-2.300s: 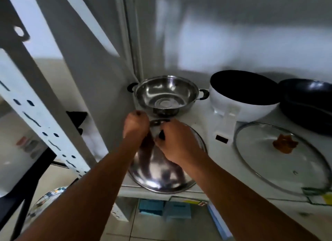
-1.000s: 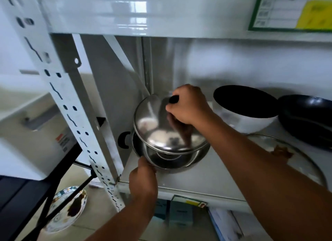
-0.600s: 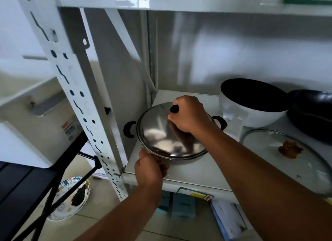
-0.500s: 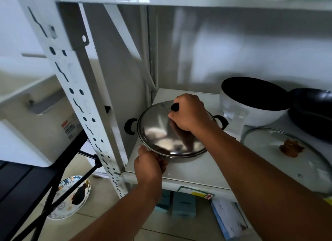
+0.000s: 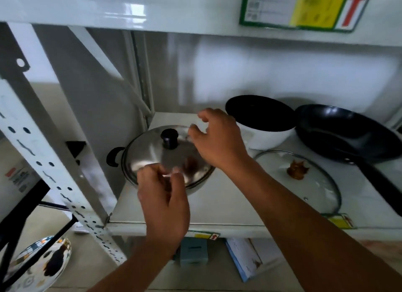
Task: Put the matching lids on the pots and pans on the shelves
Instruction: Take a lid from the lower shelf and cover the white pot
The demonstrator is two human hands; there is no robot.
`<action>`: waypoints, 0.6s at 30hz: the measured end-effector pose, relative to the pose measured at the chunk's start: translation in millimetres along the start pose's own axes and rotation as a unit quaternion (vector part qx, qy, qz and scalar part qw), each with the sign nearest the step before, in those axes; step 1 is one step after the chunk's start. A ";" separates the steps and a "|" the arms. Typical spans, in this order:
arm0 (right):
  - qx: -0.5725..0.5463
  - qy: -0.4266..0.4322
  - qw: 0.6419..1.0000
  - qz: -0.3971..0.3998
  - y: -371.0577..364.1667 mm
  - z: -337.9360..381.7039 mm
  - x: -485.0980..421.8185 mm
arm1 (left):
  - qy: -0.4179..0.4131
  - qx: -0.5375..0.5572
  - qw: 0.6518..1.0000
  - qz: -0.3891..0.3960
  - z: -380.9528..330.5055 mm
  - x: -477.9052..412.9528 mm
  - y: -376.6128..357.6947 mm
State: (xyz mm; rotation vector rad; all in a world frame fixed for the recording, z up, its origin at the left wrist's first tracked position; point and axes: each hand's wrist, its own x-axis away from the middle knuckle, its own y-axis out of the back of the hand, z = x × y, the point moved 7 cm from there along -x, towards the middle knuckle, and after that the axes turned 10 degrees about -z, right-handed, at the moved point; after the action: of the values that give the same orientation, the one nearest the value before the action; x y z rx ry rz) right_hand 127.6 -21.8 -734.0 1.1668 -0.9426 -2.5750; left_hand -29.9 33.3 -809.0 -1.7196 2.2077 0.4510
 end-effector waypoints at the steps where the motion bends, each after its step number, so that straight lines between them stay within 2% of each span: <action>1: 0.003 -0.005 0.999 -0.041 22.7 -16.5 -1.8 | -0.051 -0.011 0.998 0.046 -17.8 4.5 -16.2; 3: 0.039 -0.033 0.995 -0.091 63.5 -63.6 -0.8 | -0.133 -0.060 0.981 0.130 -44.2 16.0 -55.1; 5: 0.095 -0.091 0.988 -0.082 85.9 -124.0 8.9 | -0.201 -0.171 0.946 0.189 -54.9 25.2 -97.8; 8: 0.246 -0.159 0.955 0.043 89.9 -208.2 36.9 | -0.270 -0.365 0.858 0.241 -50.3 33.9 -150.0; 10: 0.283 -0.175 0.936 0.116 86.1 -240.5 52.2 | -0.282 -0.437 0.815 0.257 -43.5 34.1 -168.3; 12: 0.243 -0.195 0.939 0.148 84.5 -257.8 57.7 | -0.281 -0.464 0.802 0.251 -41.3 31.9 -177.1; 14: 0.222 -0.169 0.947 0.159 80.3 -263.9 57.6 | -0.270 -0.449 0.815 0.245 -42.1 30.4 -178.9; 16: 0.218 -0.153 0.953 0.142 79.2 -267.6 55.8 | -0.253 -0.429 0.829 0.255 -42.1 32.5 -179.8; 18: 0.208 -0.151 0.958 0.130 78.7 -271.6 54.9 | -0.242 -0.430 0.824 0.280 -40.2 39.7 -180.8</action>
State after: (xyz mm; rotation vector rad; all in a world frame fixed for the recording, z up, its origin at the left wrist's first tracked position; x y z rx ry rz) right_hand 278.1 -235.3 -855.3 0.6635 -1.6464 -2.4453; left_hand 134.4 -60.4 -800.2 -0.9556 2.1767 2.0224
